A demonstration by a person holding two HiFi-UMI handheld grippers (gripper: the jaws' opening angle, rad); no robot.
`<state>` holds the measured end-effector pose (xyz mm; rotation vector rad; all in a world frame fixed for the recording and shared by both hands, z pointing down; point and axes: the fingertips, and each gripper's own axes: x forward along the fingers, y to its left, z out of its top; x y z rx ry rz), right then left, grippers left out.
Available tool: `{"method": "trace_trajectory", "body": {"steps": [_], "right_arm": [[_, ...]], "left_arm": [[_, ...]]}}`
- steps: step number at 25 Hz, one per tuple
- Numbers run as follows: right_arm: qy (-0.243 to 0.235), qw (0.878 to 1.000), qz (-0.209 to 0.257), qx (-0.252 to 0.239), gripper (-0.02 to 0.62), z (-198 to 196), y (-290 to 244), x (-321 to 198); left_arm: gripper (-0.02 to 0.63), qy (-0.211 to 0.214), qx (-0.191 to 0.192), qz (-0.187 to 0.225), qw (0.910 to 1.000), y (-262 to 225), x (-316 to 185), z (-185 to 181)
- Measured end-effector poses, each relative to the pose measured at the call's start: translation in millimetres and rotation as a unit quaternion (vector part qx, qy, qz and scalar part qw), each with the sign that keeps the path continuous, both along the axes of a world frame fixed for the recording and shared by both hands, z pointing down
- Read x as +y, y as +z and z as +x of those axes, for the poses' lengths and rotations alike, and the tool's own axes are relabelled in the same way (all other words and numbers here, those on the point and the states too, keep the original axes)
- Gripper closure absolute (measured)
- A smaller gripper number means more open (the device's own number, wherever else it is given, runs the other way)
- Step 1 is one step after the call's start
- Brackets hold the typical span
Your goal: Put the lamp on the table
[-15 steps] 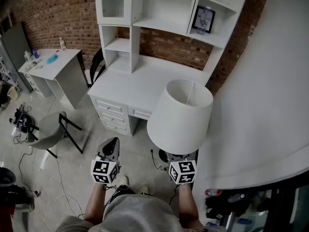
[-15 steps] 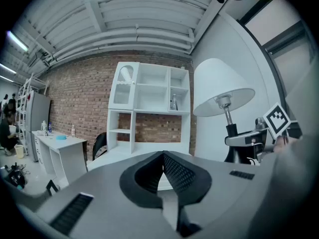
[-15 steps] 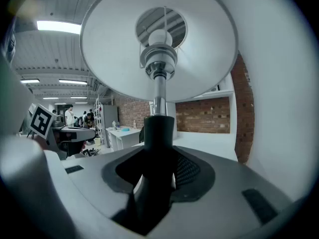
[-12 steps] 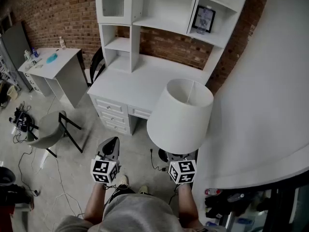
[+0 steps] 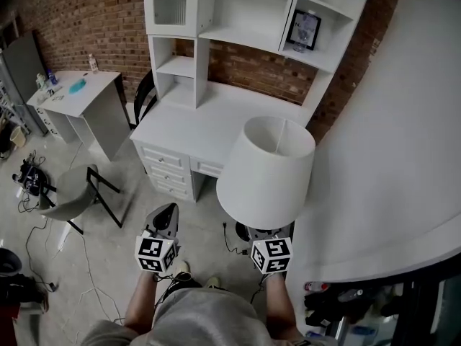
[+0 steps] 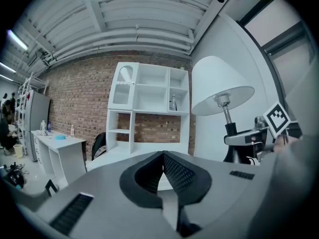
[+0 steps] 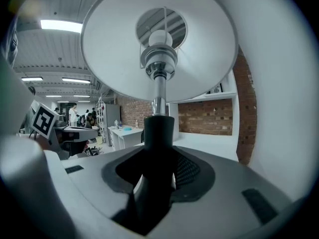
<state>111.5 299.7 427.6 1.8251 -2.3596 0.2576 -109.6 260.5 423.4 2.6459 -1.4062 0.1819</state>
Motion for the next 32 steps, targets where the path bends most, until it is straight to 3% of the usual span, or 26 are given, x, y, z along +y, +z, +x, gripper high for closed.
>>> {"method": "trace_trajectory", "body": {"steps": [14,24,32], "right_arm": [[-0.039,0.999,-0.006,0.005,0.430,-30.7,5.2,-36.1],[-0.036,0.999,0.003,-0.007,0.430,-60.7,2.6,-121.9],[-0.024,1.000,0.011,-0.008,0.430,-91.6,-8.1,-196.2]], "left_arm": [[0.601,-0.028,-0.003,-0.010,0.9996,8.5,-24.6,-28.2],[0.601,-0.032,-0.007,-0.014,0.9993,9.3,-111.0,-61.4],[0.601,-0.011,-0.006,-0.020,0.9997,6.4,-186.8,-81.4]]}}
